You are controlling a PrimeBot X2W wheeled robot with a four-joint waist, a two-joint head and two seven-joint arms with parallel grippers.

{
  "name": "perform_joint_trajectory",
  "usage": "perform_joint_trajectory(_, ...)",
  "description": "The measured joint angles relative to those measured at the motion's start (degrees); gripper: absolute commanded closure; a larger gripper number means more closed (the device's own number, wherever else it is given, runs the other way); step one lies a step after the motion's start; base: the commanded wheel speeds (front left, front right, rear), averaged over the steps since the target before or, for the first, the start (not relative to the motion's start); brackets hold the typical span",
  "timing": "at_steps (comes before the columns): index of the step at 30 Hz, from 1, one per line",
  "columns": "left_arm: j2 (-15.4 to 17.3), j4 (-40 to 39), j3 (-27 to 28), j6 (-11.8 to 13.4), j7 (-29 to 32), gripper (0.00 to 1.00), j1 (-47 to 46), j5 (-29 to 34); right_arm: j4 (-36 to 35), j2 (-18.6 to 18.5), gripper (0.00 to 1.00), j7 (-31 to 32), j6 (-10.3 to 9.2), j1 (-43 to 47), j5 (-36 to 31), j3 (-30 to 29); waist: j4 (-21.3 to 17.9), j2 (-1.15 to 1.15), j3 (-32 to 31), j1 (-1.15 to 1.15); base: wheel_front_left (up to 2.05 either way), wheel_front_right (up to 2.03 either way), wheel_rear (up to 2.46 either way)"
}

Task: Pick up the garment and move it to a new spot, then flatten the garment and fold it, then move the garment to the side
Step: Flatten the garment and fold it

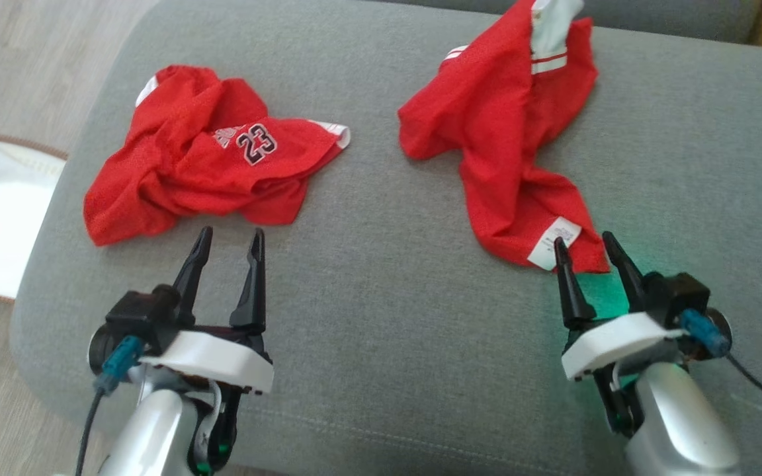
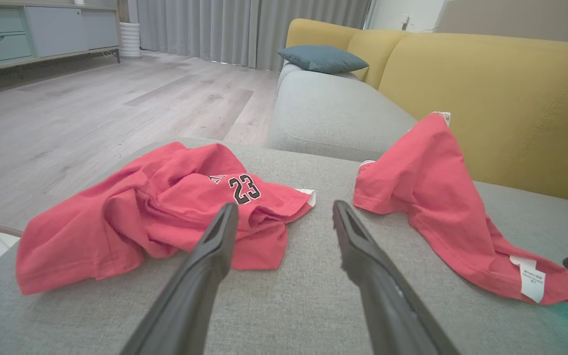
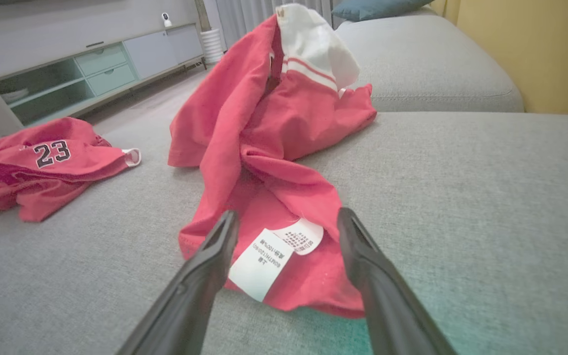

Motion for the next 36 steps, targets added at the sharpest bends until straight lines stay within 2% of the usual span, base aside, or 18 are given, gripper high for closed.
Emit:
perform_joint_trajectory(10, -1.86, 0.44, 2.14, -1.45, 0.0, 0.0, -0.12, 1.97, 10.29, -0.11, 0.0, 0.47, 0.0, -5.42, -2.1, -5.13, 1.63, 0.0, 2.51, 0.0, 0.0, 0.0, 0.0)
perform_joint_trajectory(15, -2.27, 0.75, 3.36, -2.27, 0.0, 0.0, -0.34, 2.69, 13.99, -0.15, 0.0, 0.37, 0.0, -8.04, -1.7, -4.77, 0.82, 0.0, 3.52, 0.0, 0.0, 0.0, 0.0)
perform_joint_trajectory(17, -2.78, 1.0, 3.53, -2.74, 0.0, 0.0, -1.19, 3.21, 15.89, -0.23, 0.02, 0.04, 0.0, -9.75, -0.68, -2.89, 0.17, 0.0, 3.9, 0.0, 0.0, 0.0, 0.0)
perform_joint_trajectory(18, -3.02, 0.99, 3.6, -2.86, 0.0, 0.0, -1.62, 3.27, 16.42, -0.27, 1.0, -0.04, 0.0, -10.28, -0.27, -2.21, -0.1, 0.0, 3.95, 0.0, 0.0, 0.0, 0.0)
perform_joint_trajectory(21, -3.32, 1.09, 3.91, -3.21, 0.0, 0.0, -2.4, 3.27, 17.14, -0.32, 1.0, -0.03, 0.0, -11.07, 0.01, -0.9, -1.0, 0.0, 3.8, 0.0, 0.0, 0.0, 0.0)
perform_joint_trajectory(24, -3.47, 1.45, 4.71, -3.32, 0.0, 0.0, -2.25, 3.28, 17.33, -0.27, 1.0, -0.03, 0.0, -11.0, -1.55, -2.36, -1.92, 0.0, 3.12, 0.0, 0.0, 0.0, 0.0)
perform_joint_trajectory(29, -3.91, 1.52, 5.54, -3.69, 0.0, 0.0, -2.12, 3.28, 14.04, -0.24, 1.0, -0.03, 0.0, -10.93, -11.43, -11.05, -3.43, 0.0, 1.09, 0.0, 0.0, 0.0, 0.0)
perform_joint_trajectory(32, -4.43, 1.52, 5.63, -3.75, 0.0, 0.0, -1.94, 3.3, 9.02, -0.3, 1.0, 1.35, 0.0, -10.85, -19.73, -17.98, -4.14, 0.0, -0.39, 0.0, 0.0, 0.0, 0.0)
perform_joint_trajectory(36, -5.12, 1.51, 5.71, -4.19, 0.0, 0.0, -1.13, 3.76, 1.89, -1.98, 1.0, 4.82, 0.01, -10.84, -26.06, -23.77, -4.56, 0.0, -2.0, 0.0, 0.0, 0.0, 0.0)
